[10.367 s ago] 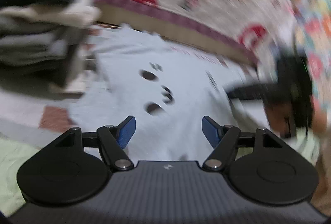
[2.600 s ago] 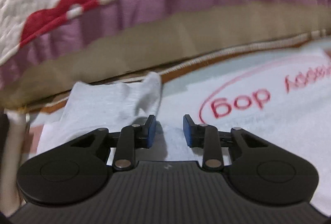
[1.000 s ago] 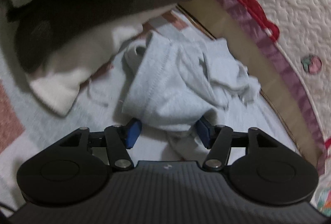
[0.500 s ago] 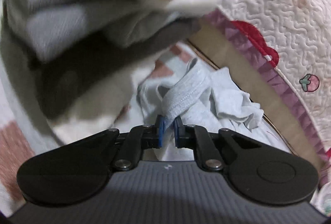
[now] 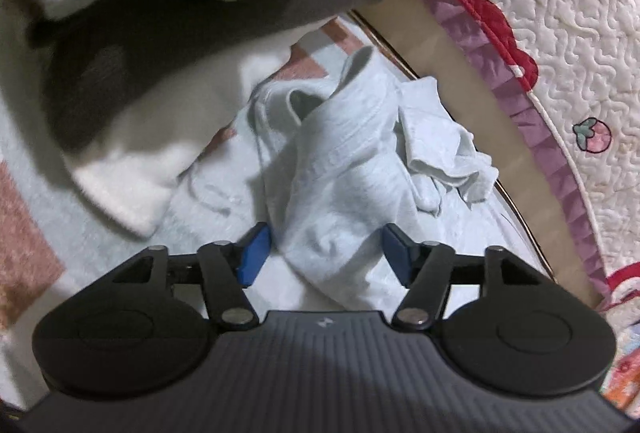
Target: Fold clothes
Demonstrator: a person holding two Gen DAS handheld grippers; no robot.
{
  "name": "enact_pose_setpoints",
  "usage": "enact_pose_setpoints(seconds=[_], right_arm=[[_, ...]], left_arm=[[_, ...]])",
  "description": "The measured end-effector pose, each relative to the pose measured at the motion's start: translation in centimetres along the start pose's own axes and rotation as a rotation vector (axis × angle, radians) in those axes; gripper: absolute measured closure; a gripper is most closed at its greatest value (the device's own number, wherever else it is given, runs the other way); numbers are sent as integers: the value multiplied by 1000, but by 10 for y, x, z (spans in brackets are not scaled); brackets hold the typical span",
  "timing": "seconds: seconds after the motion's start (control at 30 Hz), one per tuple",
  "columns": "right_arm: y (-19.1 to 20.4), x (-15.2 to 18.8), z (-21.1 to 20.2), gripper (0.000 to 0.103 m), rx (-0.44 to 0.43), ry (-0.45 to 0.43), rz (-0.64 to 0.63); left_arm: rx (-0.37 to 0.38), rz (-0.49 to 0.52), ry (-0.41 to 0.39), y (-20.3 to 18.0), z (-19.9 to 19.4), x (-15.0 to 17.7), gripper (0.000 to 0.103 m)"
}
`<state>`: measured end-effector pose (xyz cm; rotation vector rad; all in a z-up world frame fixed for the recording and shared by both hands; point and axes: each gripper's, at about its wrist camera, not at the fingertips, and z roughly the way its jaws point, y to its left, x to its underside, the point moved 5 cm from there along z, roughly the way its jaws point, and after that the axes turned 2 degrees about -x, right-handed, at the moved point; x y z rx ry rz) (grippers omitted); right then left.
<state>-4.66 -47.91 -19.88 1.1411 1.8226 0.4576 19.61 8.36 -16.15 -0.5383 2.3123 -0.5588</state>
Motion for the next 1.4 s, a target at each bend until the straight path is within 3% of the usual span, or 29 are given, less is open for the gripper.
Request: enact_pose_setpoints(seconds=[0.07,0.1,0.17,0.23,0.27,0.3,0.37,0.4,0.43,0.53,0.63,0.7,0.77,0.87,0.93,1.0,1.1,1.23,1.3,1.4], right_arm=[[-8,3,3,93,-5,3,63],[-12,6,4,86,-7,3,90],[-19,13,6,76,8,5,138],[-23,22,5,70,-24,-23,209],[-26,25,4,68,-41,-44,269],[-28,26,6,68,-52,-54,319],[-27,19,13,68,-58,-29,338],[-26,14,17,87,-58,-15,339],[-24,6,22,95,-51,5,301],[0,-28,18,96,-102,-18,148],[37,-55,-14,97,-144,-63,-32],[37,-61,-38,97,-128,-83,-43],[20,-61,-55,98,-73,-74,-44],[-20,-46,-57,98,78,-11,-119],[-44,-37,-58,98,138,30,-101],[-46,-38,-68,98,106,6,-87],[-17,-50,-87,98,46,-50,-161],[-25,-55,-102,99,129,-51,-203],[-45,-49,-100,99,203,-8,-225],[-64,-35,-93,99,258,48,-219]], left_arm=[[-11,8,-11,-3,3,3,27],[-21,29,-40,-4,8,3,26],[-61,101,-93,-8,19,2,25],[-86,158,-125,-13,26,1,31],[-81,167,-120,-13,29,-2,67],[-75,176,-114,-13,31,-5,86],[-50,162,-91,-12,30,-12,88],[-42,170,-93,-14,27,-17,88],[-39,183,-86,-18,25,-21,89],[-23,196,-41,-28,16,-33,89],[26,149,10,-26,-6,-37,90],[52,117,55,-12,-18,-23,90],[51,111,107,-3,-25,-1,90],[9,140,193,3,-25,43,90],[-55,210,210,-2,-25,64,90],[-56,255,181,-10,-36,64,90],[14,211,167,-19,-61,51,90],[139,87,184,-19,-82,46,90],[128,80,248,-10,-72,64,90],[-5,186,302,-1,-59,97,89]])
